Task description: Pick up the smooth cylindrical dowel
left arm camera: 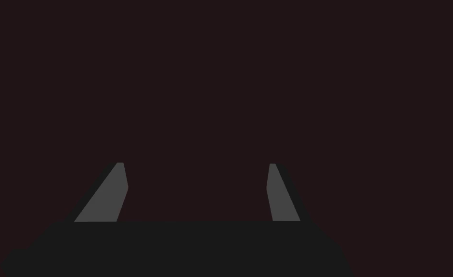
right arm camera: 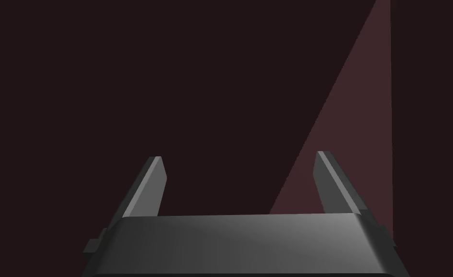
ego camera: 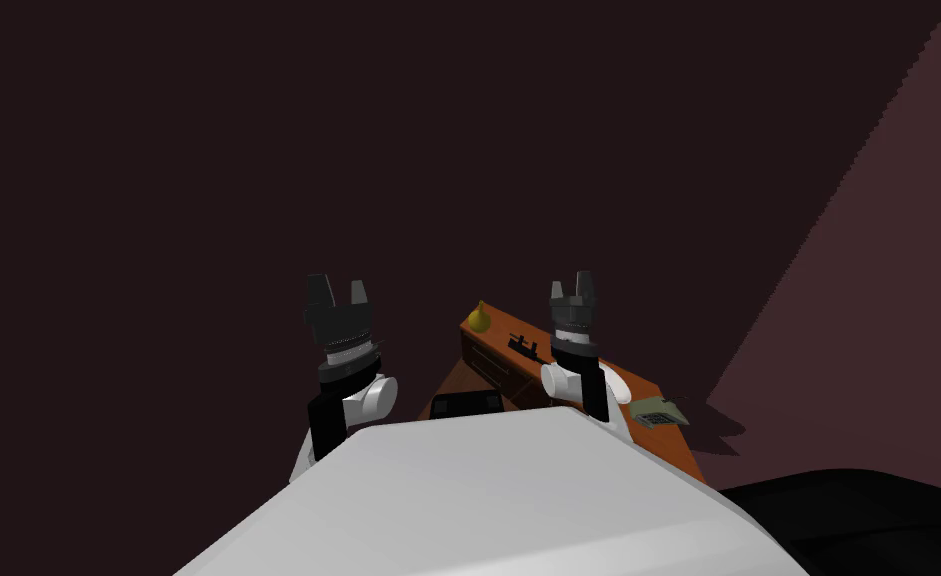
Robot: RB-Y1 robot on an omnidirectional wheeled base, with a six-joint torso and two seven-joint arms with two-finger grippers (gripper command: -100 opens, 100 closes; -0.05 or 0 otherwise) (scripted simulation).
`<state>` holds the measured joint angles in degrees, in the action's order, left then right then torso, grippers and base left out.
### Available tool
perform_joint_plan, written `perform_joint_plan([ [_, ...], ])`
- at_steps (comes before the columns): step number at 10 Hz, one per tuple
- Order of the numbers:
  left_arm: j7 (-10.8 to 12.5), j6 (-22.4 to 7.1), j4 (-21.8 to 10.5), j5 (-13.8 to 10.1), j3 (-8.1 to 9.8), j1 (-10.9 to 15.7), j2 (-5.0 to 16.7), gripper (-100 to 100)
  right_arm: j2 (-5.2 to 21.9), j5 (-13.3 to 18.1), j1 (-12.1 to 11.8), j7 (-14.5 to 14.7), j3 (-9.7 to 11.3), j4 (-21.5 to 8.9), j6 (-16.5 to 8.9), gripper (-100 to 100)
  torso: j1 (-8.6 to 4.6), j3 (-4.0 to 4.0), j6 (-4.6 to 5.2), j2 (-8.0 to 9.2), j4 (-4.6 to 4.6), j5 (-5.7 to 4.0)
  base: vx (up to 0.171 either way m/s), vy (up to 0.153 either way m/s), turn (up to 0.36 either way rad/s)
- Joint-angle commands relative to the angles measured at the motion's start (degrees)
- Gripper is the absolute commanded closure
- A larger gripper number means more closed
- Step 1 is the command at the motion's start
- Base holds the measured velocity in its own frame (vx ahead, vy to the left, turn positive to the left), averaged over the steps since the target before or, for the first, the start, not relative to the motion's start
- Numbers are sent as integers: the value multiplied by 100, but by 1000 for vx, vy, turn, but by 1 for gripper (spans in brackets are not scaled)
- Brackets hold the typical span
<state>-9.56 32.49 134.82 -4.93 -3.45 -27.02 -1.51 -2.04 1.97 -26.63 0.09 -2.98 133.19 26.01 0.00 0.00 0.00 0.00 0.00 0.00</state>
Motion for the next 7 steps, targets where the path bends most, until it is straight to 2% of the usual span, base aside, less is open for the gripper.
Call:
perform_joint_plan([
  [1, 0, 0, 0, 0, 0, 0, 0, 0, 273, 177, 89, -10, 3, -168, 5, -100, 0, 0, 0, 0, 0, 0, 8, -8, 9],
  [3, 0, 0, 0, 0, 0, 0, 0, 0, 571, 426, 213, -26, 10, -431, 10, -100, -8, -3, -1, -5, -1, -2, 11, -16, 22],
  [7, 0, 0, 0, 0, 0, 0, 0, 0, 1268, 1083, 552, -81, 44, -1171, 18, -100, -4, 0, -1, 1, 0, -1, -9, -5, 63],
])
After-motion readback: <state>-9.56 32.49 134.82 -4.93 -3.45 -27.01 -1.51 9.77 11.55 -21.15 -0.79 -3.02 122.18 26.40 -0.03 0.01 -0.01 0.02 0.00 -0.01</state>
